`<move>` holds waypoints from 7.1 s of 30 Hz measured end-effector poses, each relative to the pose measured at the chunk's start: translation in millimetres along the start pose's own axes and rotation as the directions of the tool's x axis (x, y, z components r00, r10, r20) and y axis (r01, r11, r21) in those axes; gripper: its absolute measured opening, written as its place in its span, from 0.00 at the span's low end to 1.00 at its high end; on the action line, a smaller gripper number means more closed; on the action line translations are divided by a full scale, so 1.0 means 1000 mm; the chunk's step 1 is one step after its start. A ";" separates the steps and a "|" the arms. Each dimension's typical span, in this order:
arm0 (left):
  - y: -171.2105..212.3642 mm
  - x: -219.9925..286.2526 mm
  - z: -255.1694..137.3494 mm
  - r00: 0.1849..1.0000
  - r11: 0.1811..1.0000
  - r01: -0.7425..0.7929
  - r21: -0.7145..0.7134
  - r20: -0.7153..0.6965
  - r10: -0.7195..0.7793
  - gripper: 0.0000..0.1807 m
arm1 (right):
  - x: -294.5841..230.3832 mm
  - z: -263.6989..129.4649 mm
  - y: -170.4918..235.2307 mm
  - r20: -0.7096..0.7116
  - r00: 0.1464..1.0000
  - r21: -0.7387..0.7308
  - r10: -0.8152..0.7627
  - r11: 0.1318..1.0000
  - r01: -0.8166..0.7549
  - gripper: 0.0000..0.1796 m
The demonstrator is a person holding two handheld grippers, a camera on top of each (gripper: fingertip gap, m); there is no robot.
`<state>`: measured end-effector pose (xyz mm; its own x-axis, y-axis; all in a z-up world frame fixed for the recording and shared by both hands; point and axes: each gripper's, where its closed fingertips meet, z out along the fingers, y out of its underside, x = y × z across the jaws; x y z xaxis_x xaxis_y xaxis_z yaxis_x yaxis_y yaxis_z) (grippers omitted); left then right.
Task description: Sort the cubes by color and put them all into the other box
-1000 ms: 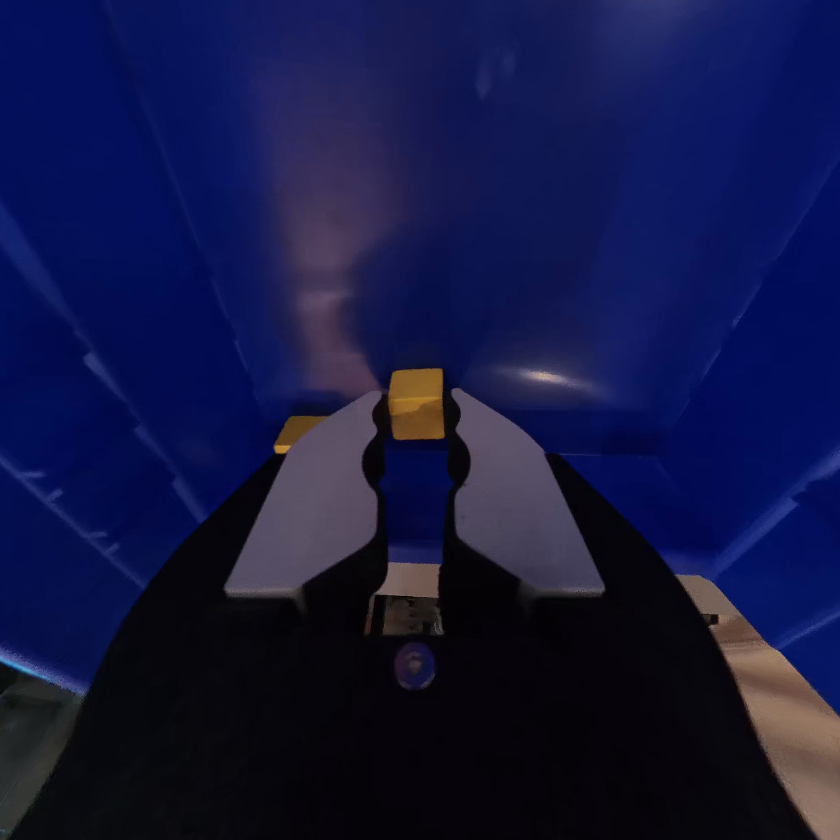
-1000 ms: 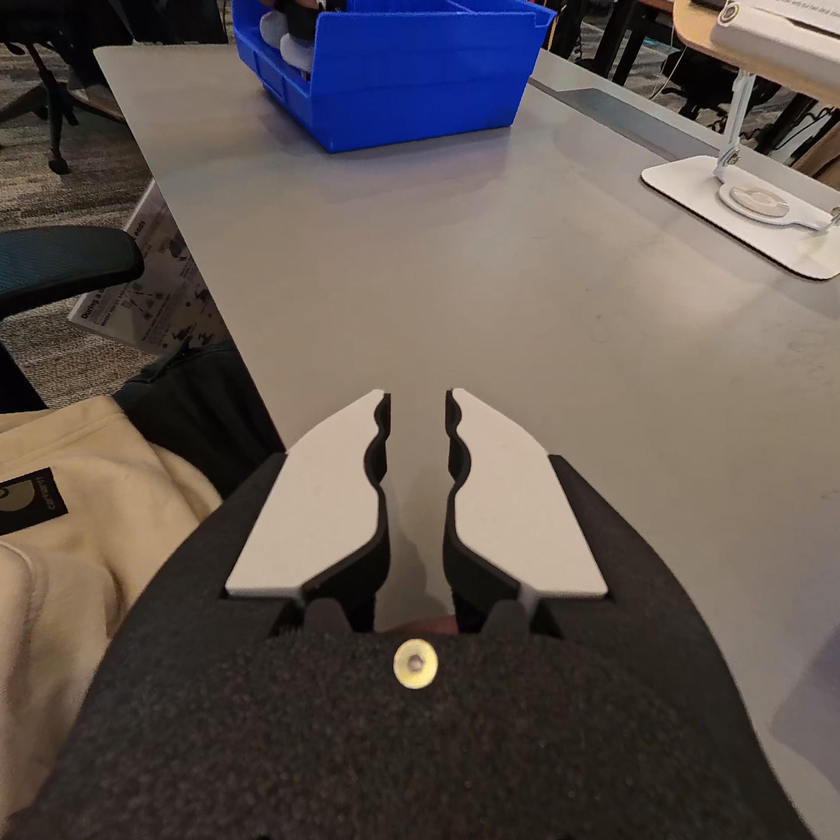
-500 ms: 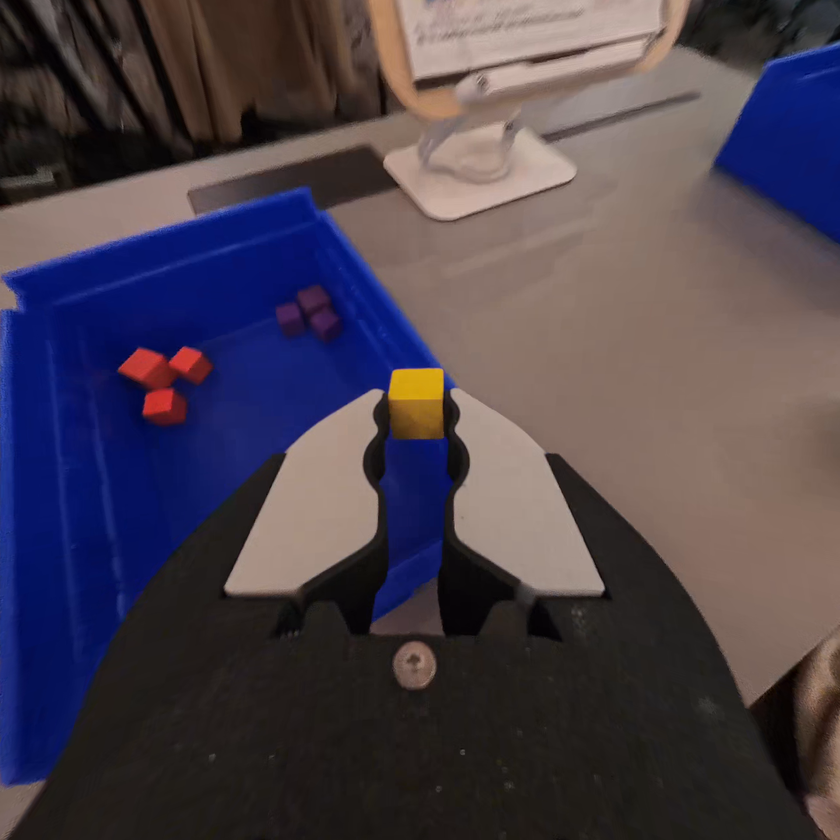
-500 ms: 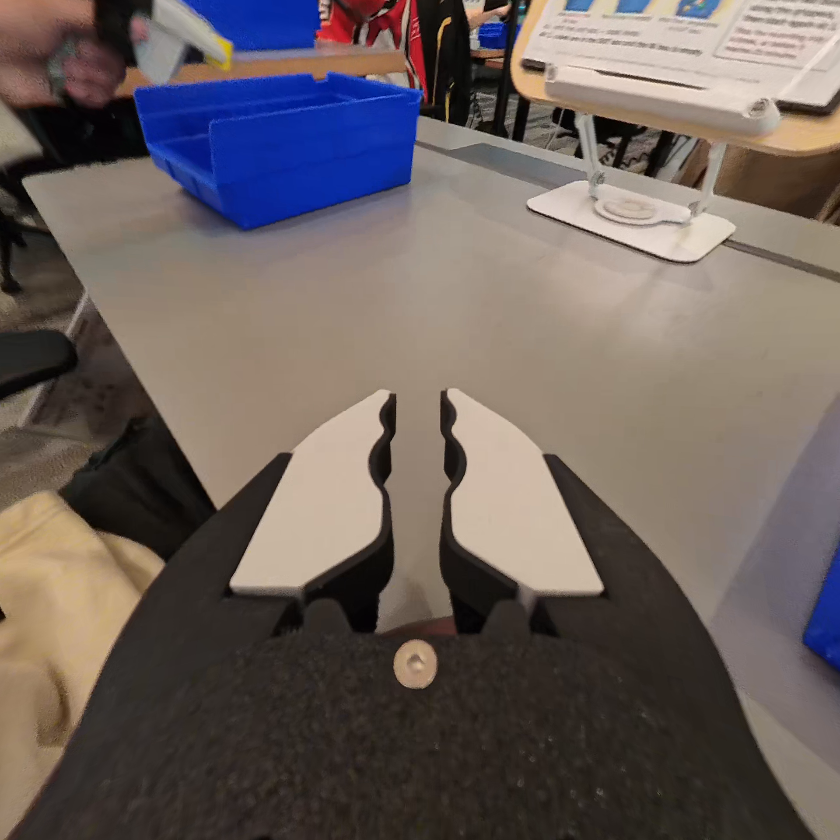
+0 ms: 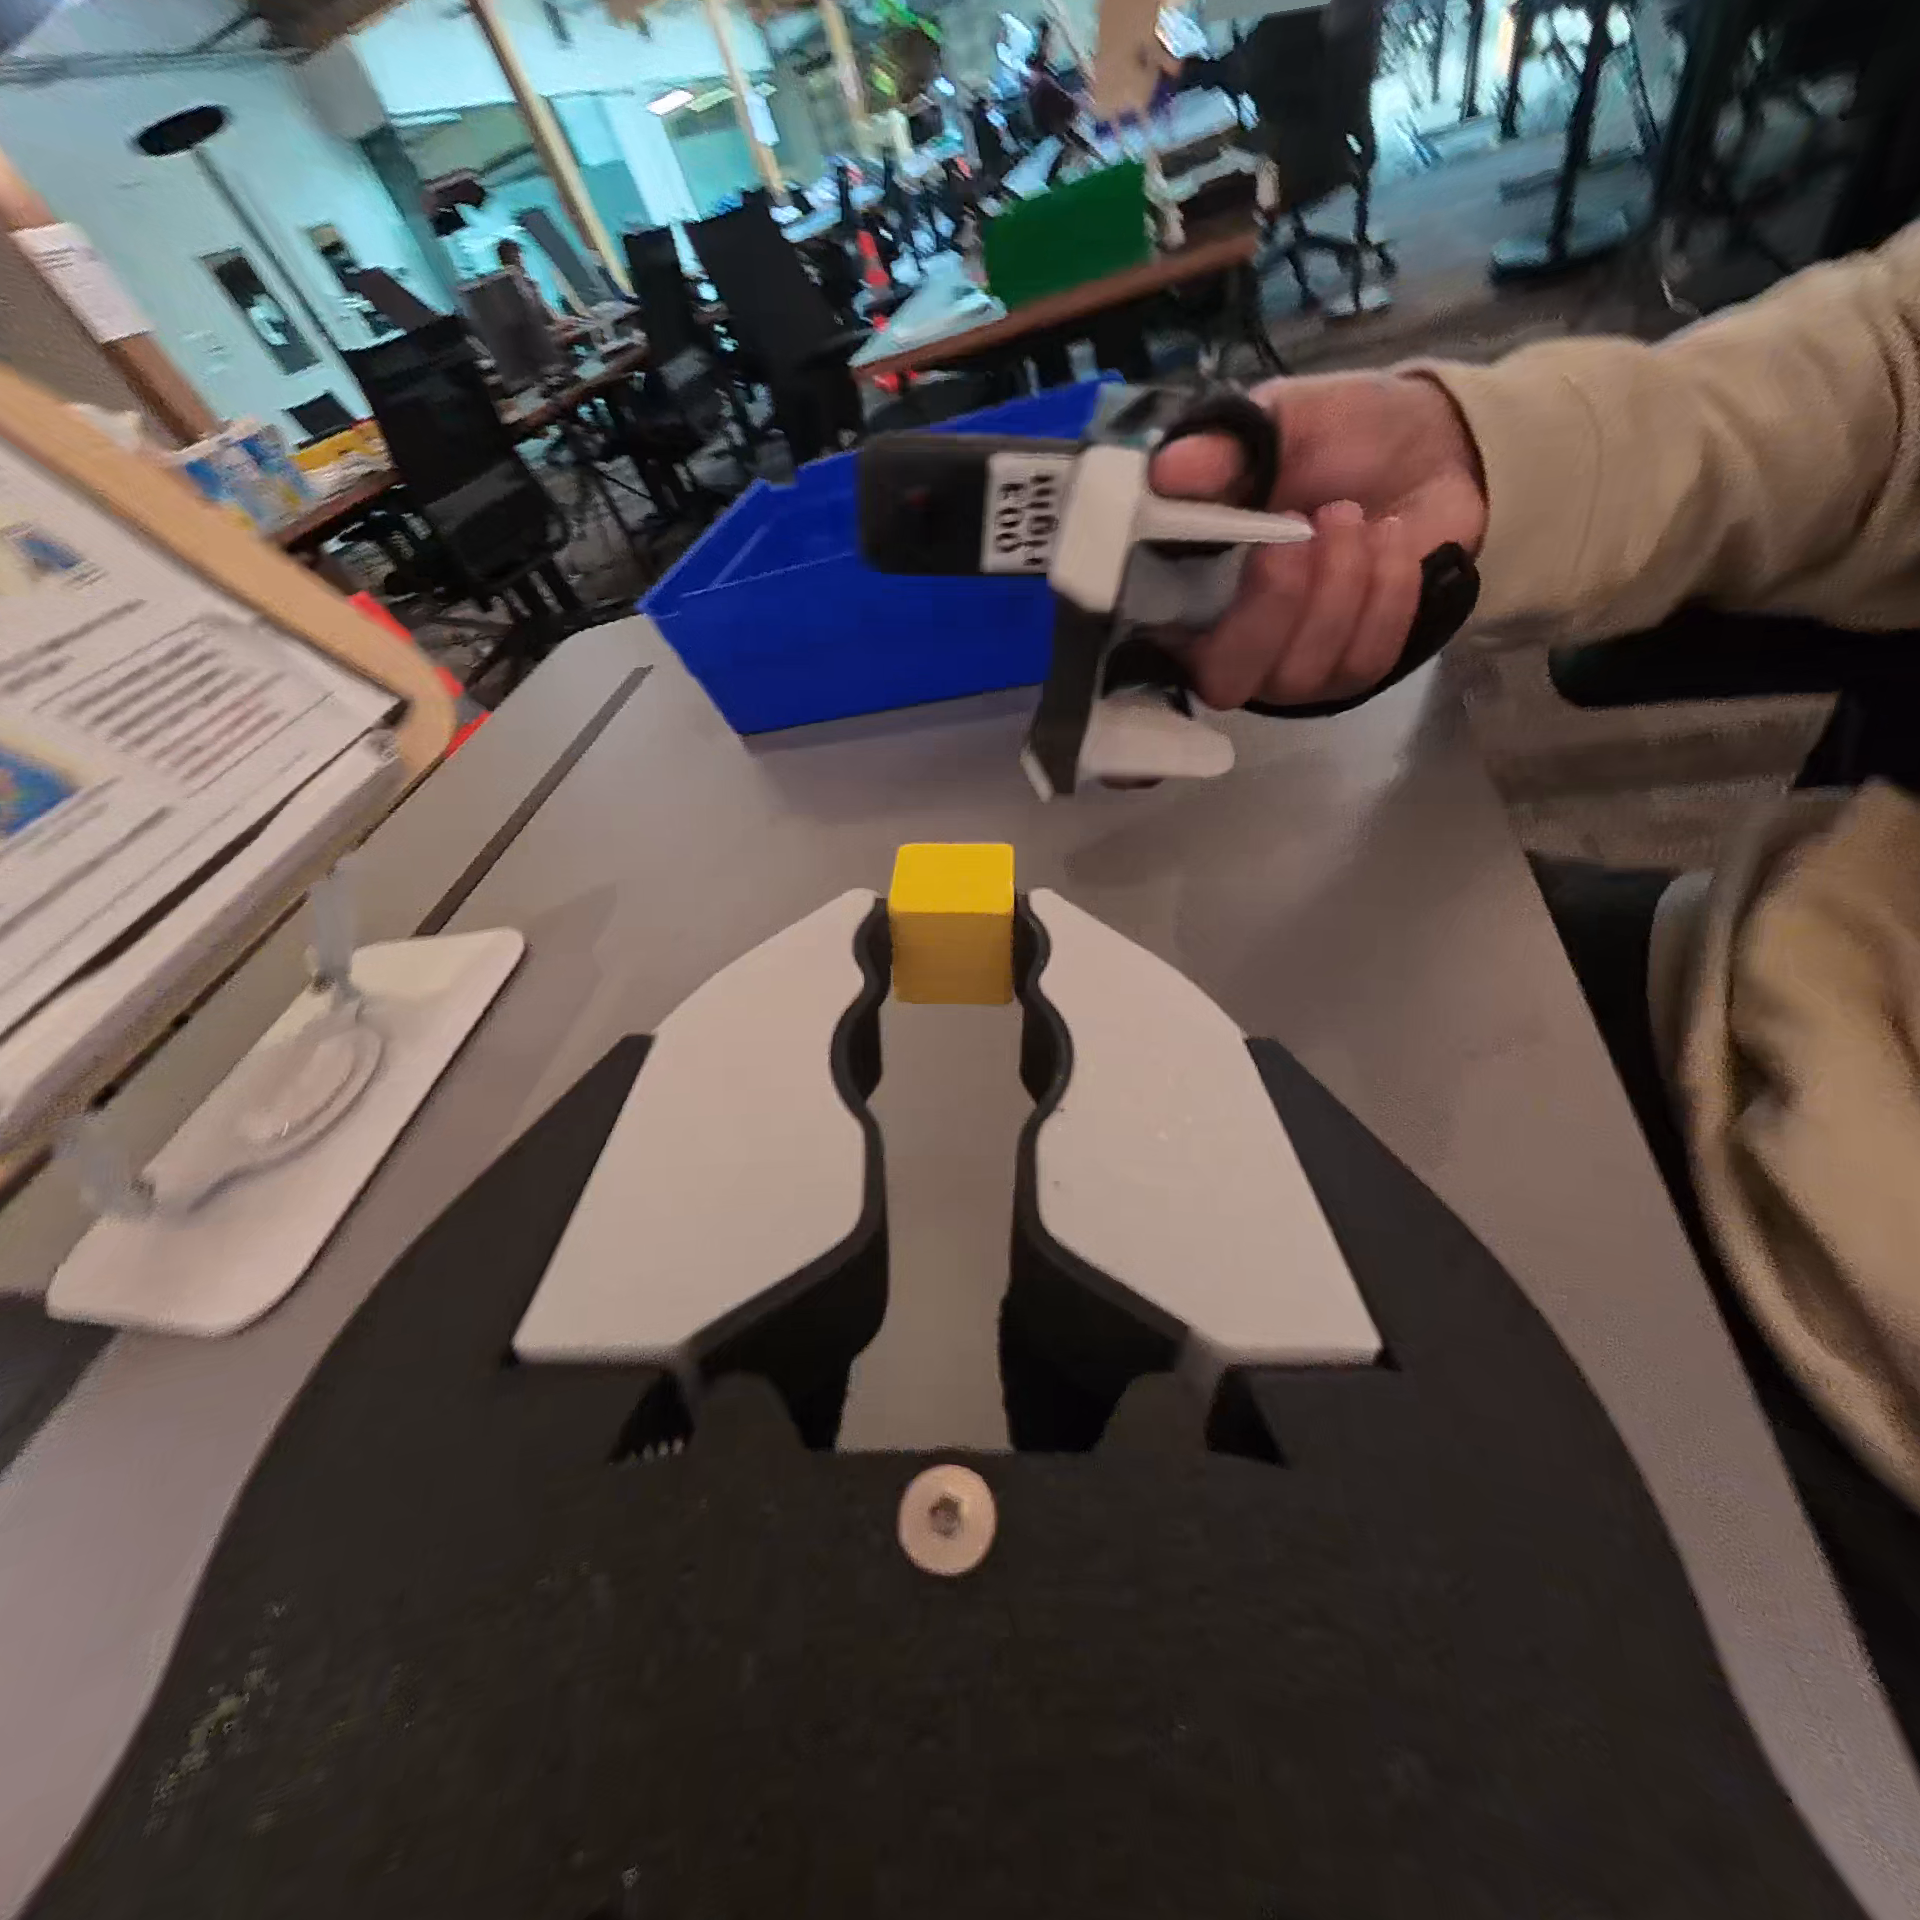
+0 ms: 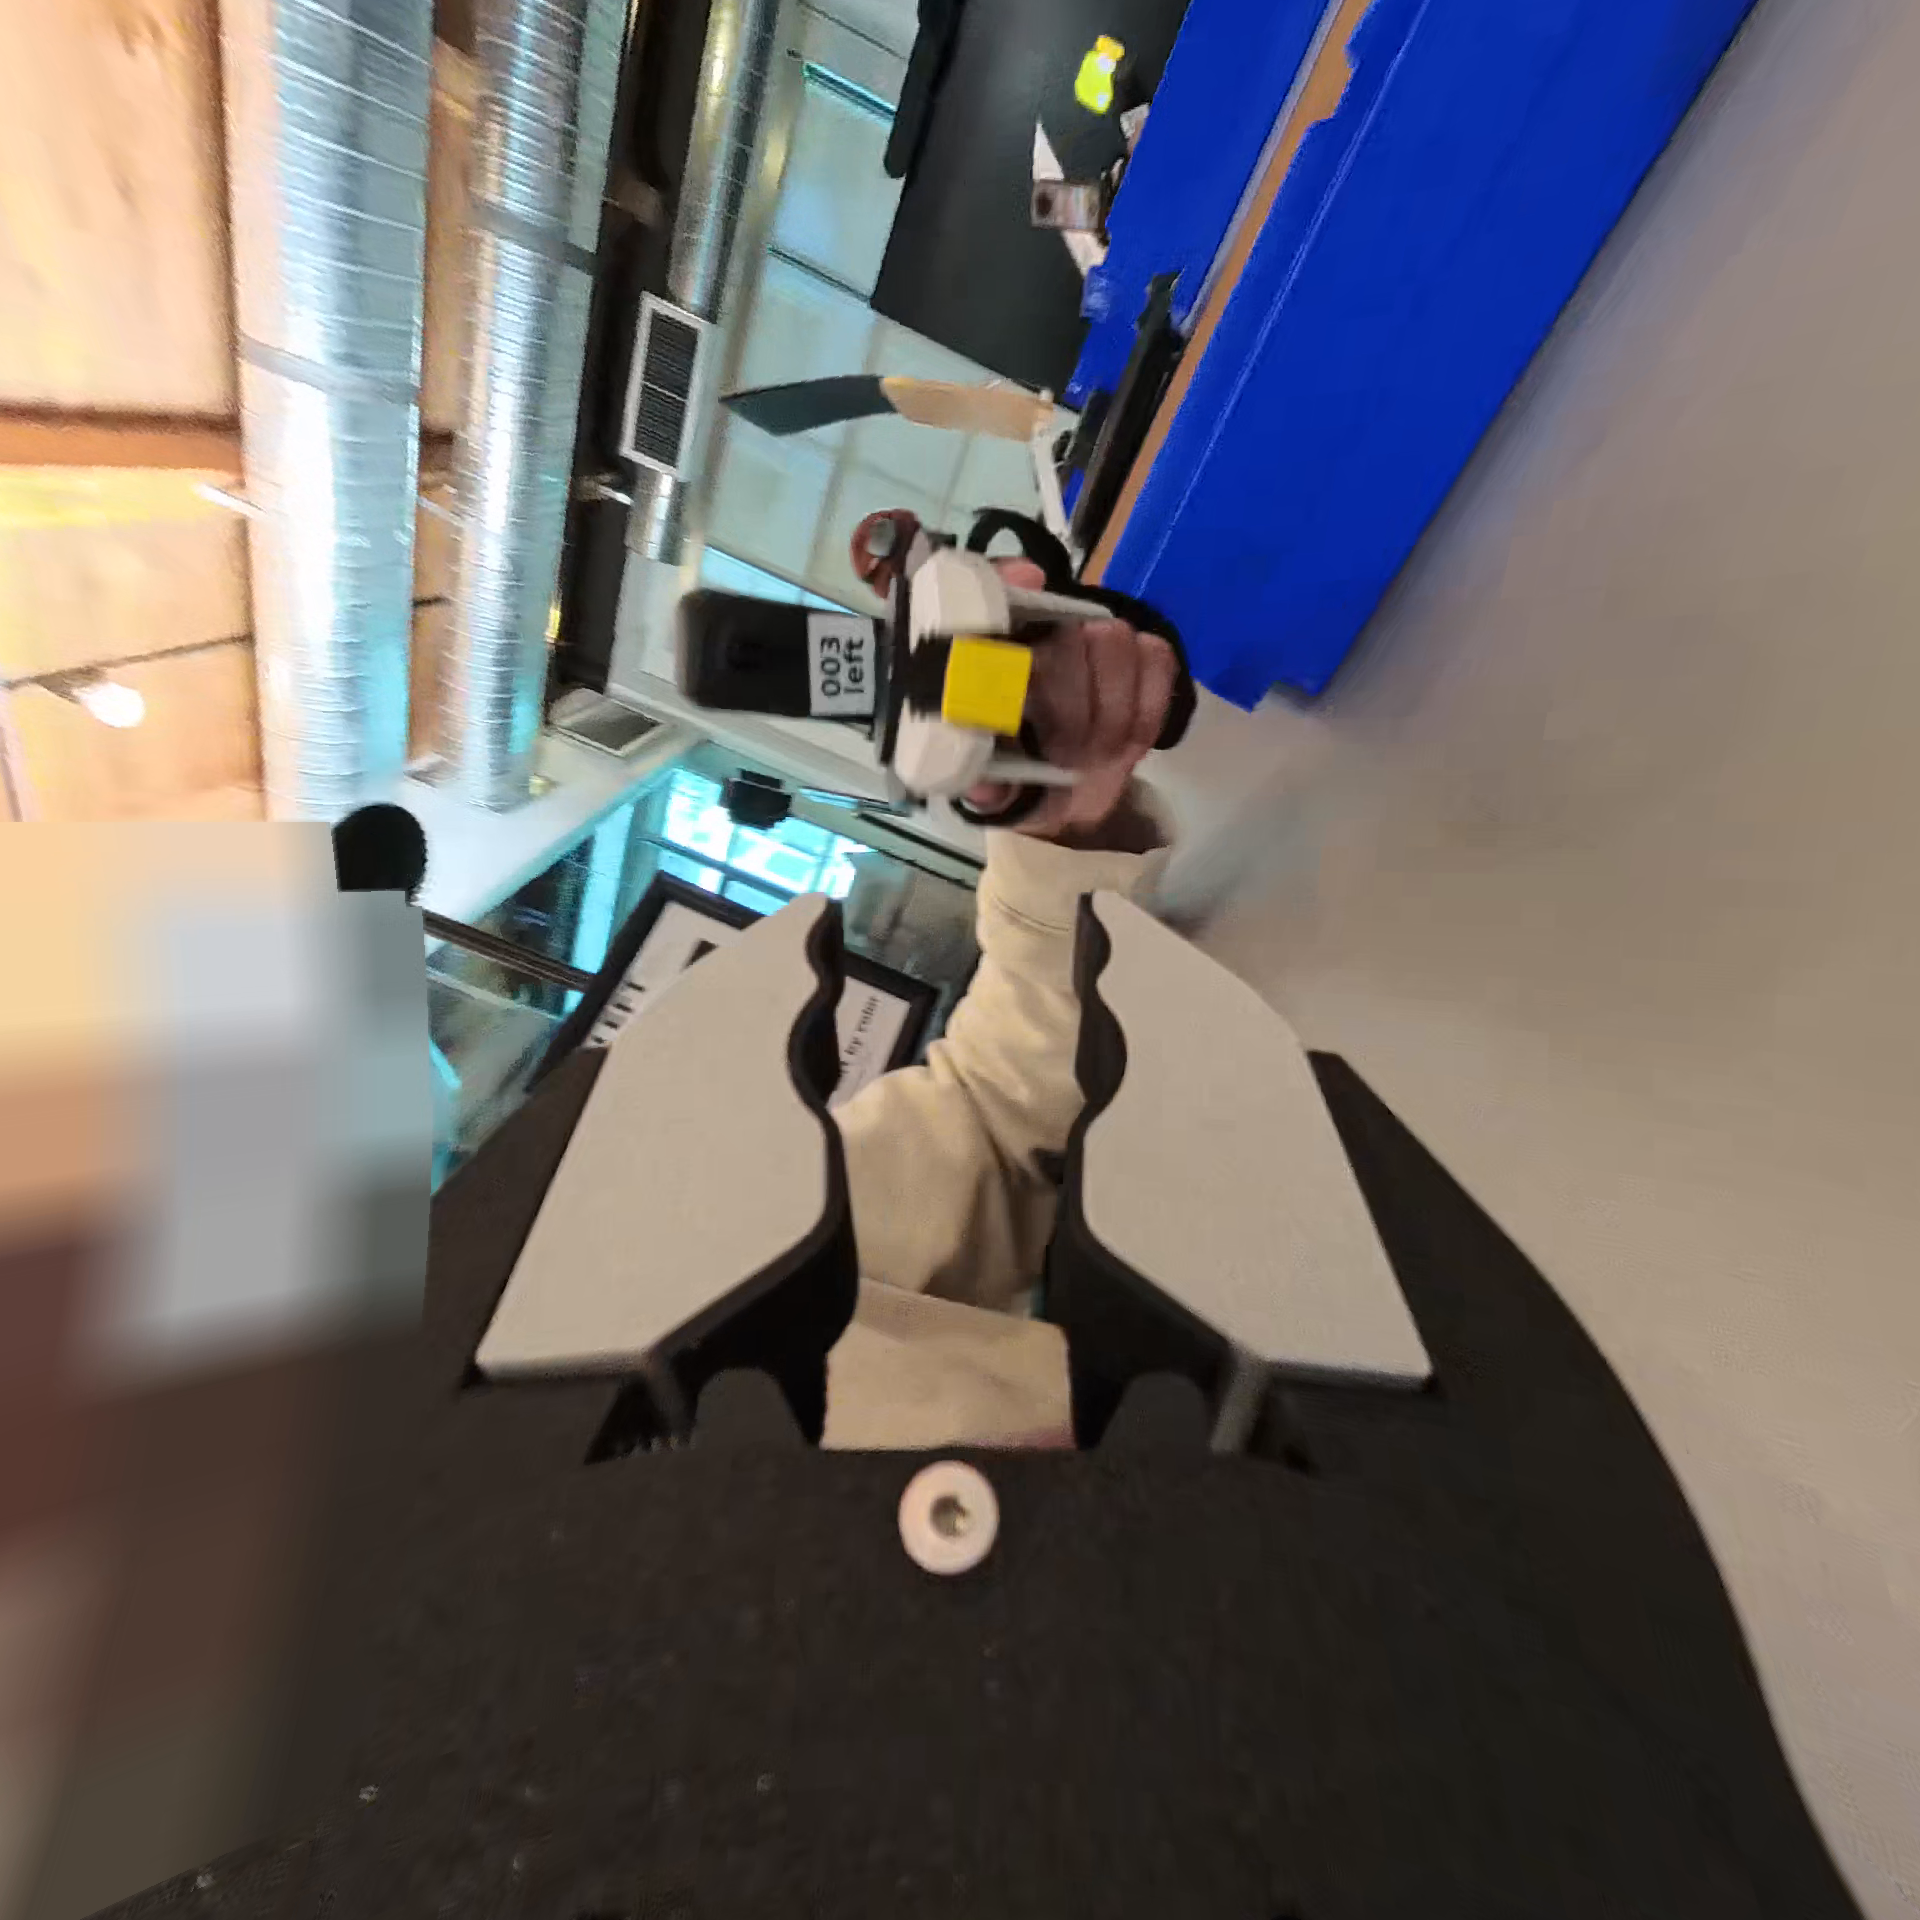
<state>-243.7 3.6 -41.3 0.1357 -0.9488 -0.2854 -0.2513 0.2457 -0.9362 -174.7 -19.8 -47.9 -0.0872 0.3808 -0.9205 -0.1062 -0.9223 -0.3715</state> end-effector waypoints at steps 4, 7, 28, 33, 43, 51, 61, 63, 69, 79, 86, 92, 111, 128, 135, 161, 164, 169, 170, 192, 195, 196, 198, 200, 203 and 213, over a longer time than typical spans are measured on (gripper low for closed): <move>0.002 0.011 0.052 0.986 0.985 -0.146 -0.090 -0.091 0.138 0.12 | 0.008 0.027 -0.008 0.052 0.994 -0.003 0.093 0.996 -0.093 0.24; -0.001 0.014 0.073 0.980 0.982 -0.168 -0.080 -0.119 0.158 0.12 | 0.014 0.029 -0.014 0.060 0.992 0.032 0.110 0.993 -0.112 0.19; -0.005 0.083 0.003 0.750 0.728 0.662 0.181 -0.161 -0.642 0.28 | -0.038 -0.285 -0.065 -0.903 0.305 0.015 -0.303 0.686 0.727 0.13; -0.002 0.097 0.020 0.816 0.809 0.577 0.109 -0.115 -0.566 0.27 | 0.051 -0.378 -0.129 -0.973 0.032 -0.199 -0.228 0.901 0.385 0.13; 0.012 0.127 0.037 0.922 0.924 0.380 -0.039 -0.066 -0.381 0.27 | 0.145 -0.443 -0.171 -0.873 -0.325 -0.281 -0.364 0.920 -0.273 0.13; 0.015 0.130 0.029 0.928 0.929 0.367 -0.049 -0.058 -0.369 0.27 | 0.096 -0.424 -0.175 -0.821 -0.416 -0.365 -0.390 0.920 -0.143 0.22; 0.046 0.074 0.014 0.883 0.905 0.415 -0.099 0.284 -0.374 0.28 | -0.018 -0.139 -0.006 -0.729 0.338 -0.102 -0.595 0.583 0.806 0.17; 0.048 0.068 0.010 0.862 0.889 0.448 -0.091 0.307 -0.403 0.28 | -0.006 -0.110 0.028 -0.678 0.396 -0.067 -0.619 0.589 0.805 0.18; 0.051 0.058 -0.010 0.824 0.865 0.497 -0.064 0.347 -0.448 0.28 | 0.006 -0.100 0.045 -0.686 0.252 -0.199 -0.683 0.509 0.837 0.17; 0.061 -0.090 -0.158 0.564 0.769 0.621 -0.150 0.767 -0.307 0.28 | 0.012 -0.109 0.036 -0.680 0.367 -0.121 -0.635 0.591 0.798 0.16; 0.190 -0.224 -0.179 0.332 0.456 0.878 -0.146 0.872 -0.359 0.29 | 0.023 -0.100 0.033 -0.640 0.480 -0.089 -0.601 0.678 0.730 0.16; 0.247 -0.259 -0.165 0.295 0.357 0.920 -0.163 0.887 -0.356 0.29 | 0.027 -0.102 0.036 -0.670 0.405 -0.151 -0.622 0.649 0.746 0.16; 0.247 -0.246 -0.161 0.375 0.404 0.895 -0.186 0.806 -0.459 0.13 | 0.033 -0.099 0.045 -0.653 0.434 -0.172 -0.620 0.680 0.712 0.16; 0.060 -0.051 -0.160 0.749 0.953 0.302 0.008 0.617 -0.242 0.12 | 0.035 -0.117 0.036 -0.662 0.543 -0.039 -0.516 0.748 0.663 0.15; 0.001 0.005 -0.064 0.958 0.997 0.002 0.076 0.285 -0.024 0.12 | 0.009 -0.056 0.034 -0.280 0.904 0.100 -0.323 0.927 0.362 0.19; 0.043 0.031 0.033 0.798 0.919 0.390 -0.055 0.518 -0.308 0.21 | 0.037 -0.079 -0.011 -0.488 0.695 0.090 -0.528 0.761 0.642 0.13; 0.042 0.055 0.034 0.822 0.913 0.408 -0.023 0.444 -0.357 0.22 | 0.037 -0.087 -0.018 -0.589 0.594 0.047 -0.548 0.710 0.702 0.13; 0.048 0.058 0.037 0.846 0.929 0.358 -0.094 0.454 -0.280 0.23 | -0.004 -0.123 -0.053 -0.711 0.394 -0.026 -0.582 0.581 0.813 0.13; 0.047 0.059 0.037 0.848 0.929 0.359 -0.091 0.449 -0.284 0.23 | -0.015 -0.149 -0.073 -0.787 0.304 -0.045 -0.536 0.543 0.839 0.13; 0.053 0.056 0.026 0.826 0.887 0.458 -0.061 0.399 -0.399 0.23 | 0.129 -0.406 -0.231 -0.943 -0.282 -0.233 -0.178 0.957 0.174 0.19; 0.052 0.051 0.022 0.822 0.895 0.442 -0.054 0.424 -0.380 0.23 | 0.047 -0.326 -0.217 -0.959 -0.147 -0.282 -0.241 0.791 0.542 0.18; 0.052 0.049 0.021 0.817 0.896 0.441 -0.052 0.436 -0.377 0.23 | 0.021 -0.287 -0.198 -0.950 -0.057 -0.266 -0.307 0.703 0.659 0.18; 0.054 0.045 0.018 0.804 0.893 0.447 -0.049 0.461 -0.377 0.23 | -0.019 -0.214 -0.141 -0.893 0.131 -0.151 -0.430 0.561 0.814 0.16; 0.055 0.043 0.016 0.794 0.890 0.454 -0.040 0.472 -0.383 0.24 | -0.029 -0.156 -0.077 -0.795 0.287 -0.044 -0.534 0.523 0.851 0.14; 0.054 0.043 0.017 0.797 0.888 0.458 -0.044 0.462 -0.388 0.24 | -0.003 -0.105 -0.007 -0.712 0.365 -0.030 -0.600 0.546 0.837 0.14; 0.056 0.049 0.028 0.821 0.886 0.448 -0.117 0.445 -0.357 0.25 | 0.019 -0.091 0.026 -0.711 0.232 -0.169 -0.664 0.481 0.860 0.14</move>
<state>-224.8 -23.2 -113.6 0.6277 -0.7784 0.0083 -0.2738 -0.2307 -0.9337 -89.2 -42.8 -85.8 0.7543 0.6544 -0.0524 0.0414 -0.1270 -0.9910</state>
